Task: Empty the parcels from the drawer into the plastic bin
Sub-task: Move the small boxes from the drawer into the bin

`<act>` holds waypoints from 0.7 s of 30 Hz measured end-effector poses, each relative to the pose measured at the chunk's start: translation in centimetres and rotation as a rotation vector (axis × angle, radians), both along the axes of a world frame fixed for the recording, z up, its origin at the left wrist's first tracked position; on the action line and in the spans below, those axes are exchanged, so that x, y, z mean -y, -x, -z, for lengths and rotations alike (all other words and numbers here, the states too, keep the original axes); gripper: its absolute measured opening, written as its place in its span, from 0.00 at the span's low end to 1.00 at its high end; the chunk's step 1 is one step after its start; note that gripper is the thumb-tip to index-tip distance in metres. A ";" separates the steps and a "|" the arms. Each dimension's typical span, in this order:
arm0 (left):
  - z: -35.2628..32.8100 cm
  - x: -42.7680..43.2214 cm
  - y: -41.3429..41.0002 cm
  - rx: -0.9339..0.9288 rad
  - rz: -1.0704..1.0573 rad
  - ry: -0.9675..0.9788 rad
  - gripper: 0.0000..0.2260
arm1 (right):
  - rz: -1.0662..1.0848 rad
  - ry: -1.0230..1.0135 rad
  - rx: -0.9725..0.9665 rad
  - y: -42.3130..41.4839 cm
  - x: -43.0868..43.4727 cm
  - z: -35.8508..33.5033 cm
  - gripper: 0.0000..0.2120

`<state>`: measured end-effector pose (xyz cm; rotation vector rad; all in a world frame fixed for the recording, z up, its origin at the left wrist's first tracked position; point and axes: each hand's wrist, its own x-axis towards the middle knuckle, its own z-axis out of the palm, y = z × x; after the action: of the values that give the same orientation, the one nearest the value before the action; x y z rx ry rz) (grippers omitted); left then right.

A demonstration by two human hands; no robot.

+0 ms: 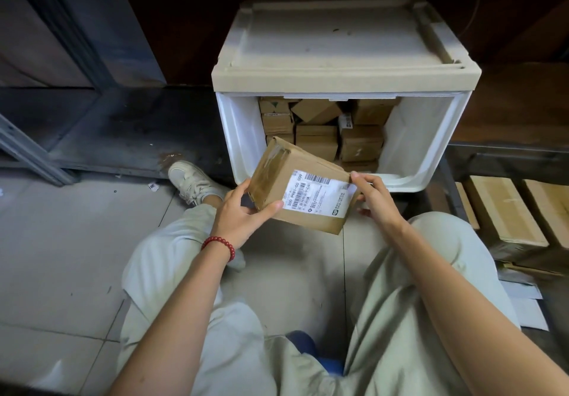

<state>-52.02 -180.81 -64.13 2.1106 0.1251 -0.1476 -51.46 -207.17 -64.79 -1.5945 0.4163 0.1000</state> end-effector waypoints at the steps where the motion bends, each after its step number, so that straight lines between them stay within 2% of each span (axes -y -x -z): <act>1: -0.1 0.1 0.0 -0.014 -0.015 0.025 0.41 | -0.015 -0.002 0.005 0.0 0.0 -0.1 0.17; 4: -0.5 0.5 0.1 -0.036 -0.061 0.057 0.30 | -0.060 -0.011 0.010 0.0 0.0 -0.2 0.10; 5: -0.6 0.6 0.1 -0.046 -0.085 0.059 0.29 | -0.074 -0.020 0.009 0.1 0.0 -0.2 0.08; 8: -0.5 0.5 0.2 -0.072 -0.125 0.003 0.37 | -0.137 -0.005 0.006 0.2 -0.1 -0.3 0.09; 11: -0.3 0.5 0.5 -0.087 -0.076 -0.074 0.36 | -0.216 -0.007 -0.005 0.5 -0.4 -0.4 0.11; 14: -0.1 0.5 0.6 -0.098 -0.056 -0.115 0.37 | -0.271 -0.078 -0.044 0.4 -0.4 -0.3 0.21; 18: -0.3 0.6 0.8 -0.064 0.010 -0.158 0.38 | -0.297 -0.154 -0.035 0.4 -0.5 -0.6 0.19; 21: -0.7 1.5 0.7 -0.043 0.024 0.004 0.33 | -0.285 -0.189 -0.045 0.2 -0.3 -0.8 0.22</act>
<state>-52.73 -182.33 -63.42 2.1059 0.1244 -0.2075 -51.66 -206.89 -64.04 -1.4581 0.2054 0.3829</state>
